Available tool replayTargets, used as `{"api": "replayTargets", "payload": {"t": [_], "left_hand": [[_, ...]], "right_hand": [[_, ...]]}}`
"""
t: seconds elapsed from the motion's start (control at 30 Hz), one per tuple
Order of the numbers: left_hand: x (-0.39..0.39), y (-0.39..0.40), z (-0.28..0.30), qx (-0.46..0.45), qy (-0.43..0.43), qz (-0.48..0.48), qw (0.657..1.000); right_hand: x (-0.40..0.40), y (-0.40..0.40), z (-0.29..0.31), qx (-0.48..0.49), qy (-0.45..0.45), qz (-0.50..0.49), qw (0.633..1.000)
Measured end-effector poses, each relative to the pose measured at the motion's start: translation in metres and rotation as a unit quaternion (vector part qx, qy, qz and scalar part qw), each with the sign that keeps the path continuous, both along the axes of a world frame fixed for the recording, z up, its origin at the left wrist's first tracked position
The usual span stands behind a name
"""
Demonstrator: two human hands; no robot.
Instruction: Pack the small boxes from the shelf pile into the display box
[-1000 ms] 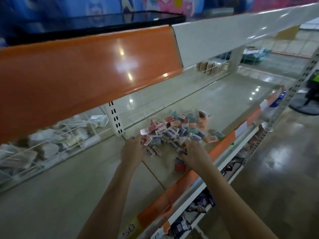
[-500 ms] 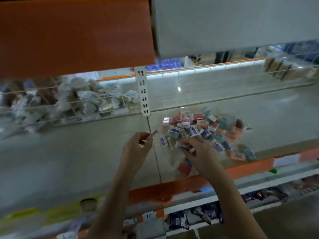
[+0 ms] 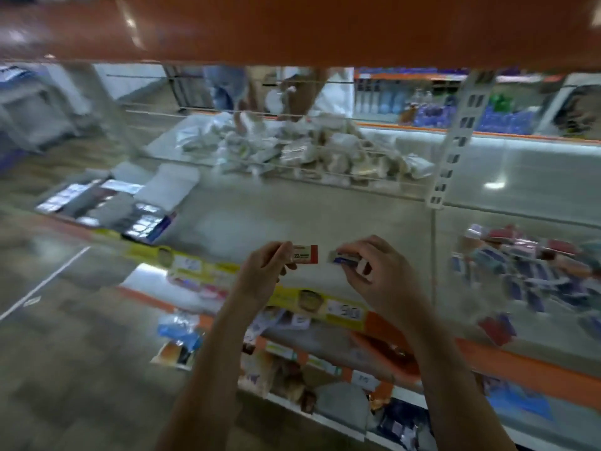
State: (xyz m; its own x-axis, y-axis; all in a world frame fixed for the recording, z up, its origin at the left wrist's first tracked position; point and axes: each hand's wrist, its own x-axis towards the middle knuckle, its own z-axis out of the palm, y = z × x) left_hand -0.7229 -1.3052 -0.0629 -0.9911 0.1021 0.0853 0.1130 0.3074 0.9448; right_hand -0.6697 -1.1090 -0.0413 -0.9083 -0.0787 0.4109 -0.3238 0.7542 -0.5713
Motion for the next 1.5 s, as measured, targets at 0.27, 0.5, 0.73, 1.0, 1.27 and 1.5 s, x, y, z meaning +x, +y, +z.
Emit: {"api": "replayTargets", "payload": {"t": [0.27,0.5,0.73,1.0,1.27,1.5], "left_hand": [[0.011,-0.149,0.015,-0.035,0.017,0.083,0.996],[-0.008,-0.255,0.018,-0.043,0.029,0.086,0.995],[-0.048,-0.316,0.004,-0.044,0.005,0.084,0.995],[-0.132,-0.353,0.01,-0.064,0.019,0.074,0.995],[-0.181,-0.361,0.006,-0.052,0.031,0.037,0.997],[-0.209,-0.369,0.007,-0.088,0.026,-0.017,0.996]], "right_hand": [[-0.032,-0.143,0.001,0.006,0.023,0.073,0.997],[-0.07,-0.254,0.001,0.011,0.018,0.112,0.993],[-0.121,-0.304,0.002,0.001,0.002,0.098,0.995],[-0.215,-0.351,-0.004,0.018,-0.024,0.089,0.996],[-0.256,-0.353,-0.023,0.159,-0.074,0.047,0.983],[-0.262,-0.358,-0.027,0.176,-0.111,0.005,0.978]]}}
